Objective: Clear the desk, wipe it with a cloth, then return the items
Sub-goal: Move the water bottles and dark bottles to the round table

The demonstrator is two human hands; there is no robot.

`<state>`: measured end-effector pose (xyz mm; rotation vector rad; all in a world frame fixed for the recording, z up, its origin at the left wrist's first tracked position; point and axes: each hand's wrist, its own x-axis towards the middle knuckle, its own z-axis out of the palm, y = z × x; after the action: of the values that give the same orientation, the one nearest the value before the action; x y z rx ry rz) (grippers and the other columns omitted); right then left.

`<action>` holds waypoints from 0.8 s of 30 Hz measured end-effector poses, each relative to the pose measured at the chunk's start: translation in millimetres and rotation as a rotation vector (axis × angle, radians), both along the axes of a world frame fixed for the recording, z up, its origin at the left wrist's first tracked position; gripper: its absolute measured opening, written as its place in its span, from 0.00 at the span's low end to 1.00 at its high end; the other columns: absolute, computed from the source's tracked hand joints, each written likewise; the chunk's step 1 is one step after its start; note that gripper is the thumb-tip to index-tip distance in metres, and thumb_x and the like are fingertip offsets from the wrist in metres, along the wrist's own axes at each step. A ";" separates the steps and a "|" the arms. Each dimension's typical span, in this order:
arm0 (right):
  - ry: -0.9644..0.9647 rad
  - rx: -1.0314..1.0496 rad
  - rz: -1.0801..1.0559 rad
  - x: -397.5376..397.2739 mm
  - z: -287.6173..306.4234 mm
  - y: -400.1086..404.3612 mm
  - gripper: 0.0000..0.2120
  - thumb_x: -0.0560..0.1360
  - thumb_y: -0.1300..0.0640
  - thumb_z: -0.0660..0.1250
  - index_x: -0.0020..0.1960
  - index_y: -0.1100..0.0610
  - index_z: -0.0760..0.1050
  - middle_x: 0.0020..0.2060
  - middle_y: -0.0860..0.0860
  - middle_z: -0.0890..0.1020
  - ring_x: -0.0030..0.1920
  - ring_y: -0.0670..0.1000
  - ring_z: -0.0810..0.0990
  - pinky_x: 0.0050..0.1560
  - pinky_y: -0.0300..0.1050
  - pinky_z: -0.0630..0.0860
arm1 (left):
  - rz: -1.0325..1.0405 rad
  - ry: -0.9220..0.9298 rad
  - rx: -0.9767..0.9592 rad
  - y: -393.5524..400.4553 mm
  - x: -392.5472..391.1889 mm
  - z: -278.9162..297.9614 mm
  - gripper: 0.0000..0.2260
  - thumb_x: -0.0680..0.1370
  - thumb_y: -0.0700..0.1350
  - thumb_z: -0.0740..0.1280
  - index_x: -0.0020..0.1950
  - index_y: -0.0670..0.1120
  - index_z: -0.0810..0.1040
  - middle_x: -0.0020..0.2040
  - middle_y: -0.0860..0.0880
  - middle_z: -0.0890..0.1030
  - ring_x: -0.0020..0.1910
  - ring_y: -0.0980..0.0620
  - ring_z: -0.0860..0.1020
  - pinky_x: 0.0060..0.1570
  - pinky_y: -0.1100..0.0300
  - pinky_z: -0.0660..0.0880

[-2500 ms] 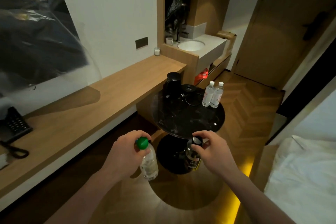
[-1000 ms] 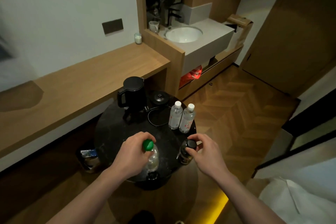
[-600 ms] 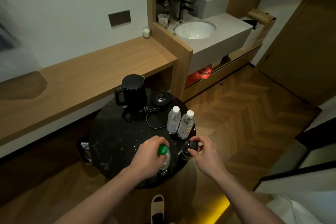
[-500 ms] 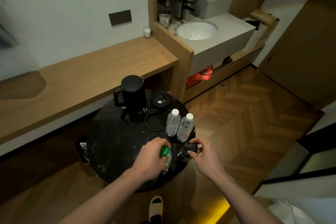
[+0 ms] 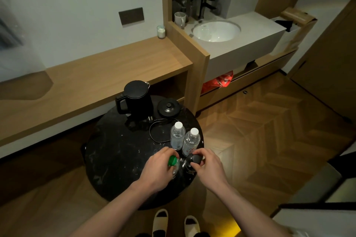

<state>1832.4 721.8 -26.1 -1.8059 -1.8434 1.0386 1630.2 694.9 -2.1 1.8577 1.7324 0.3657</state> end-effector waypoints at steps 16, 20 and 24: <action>0.016 0.029 0.157 29.4 -38.8 18.4 0.12 0.79 0.56 0.71 0.61 0.45 0.78 0.53 0.39 0.77 0.49 0.41 0.77 0.58 0.42 0.79 | 0.441 -0.135 0.066 -15.7 57.7 -18.3 0.17 0.79 0.42 0.71 0.65 0.57 0.76 0.60 0.62 0.74 0.59 0.62 0.74 0.62 0.61 0.76; 0.041 0.049 0.164 32.7 -45.4 20.6 0.16 0.79 0.59 0.71 0.65 0.48 0.78 0.55 0.40 0.78 0.52 0.42 0.79 0.60 0.44 0.79 | 0.530 -0.156 0.089 -19.0 60.4 -20.3 0.19 0.80 0.41 0.70 0.70 0.55 0.75 0.64 0.60 0.75 0.62 0.61 0.74 0.64 0.63 0.72; 0.011 0.041 0.202 34.4 -46.2 23.5 0.23 0.78 0.57 0.72 0.71 0.46 0.74 0.59 0.39 0.76 0.47 0.40 0.79 0.55 0.37 0.77 | 0.601 -0.156 0.072 -19.2 59.2 -22.4 0.20 0.81 0.43 0.68 0.73 0.55 0.73 0.66 0.58 0.74 0.63 0.60 0.73 0.65 0.62 0.72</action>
<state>1866.8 745.4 -72.3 -1.6135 -2.0576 1.0692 1689.4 675.8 -24.5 1.2730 2.1584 0.7880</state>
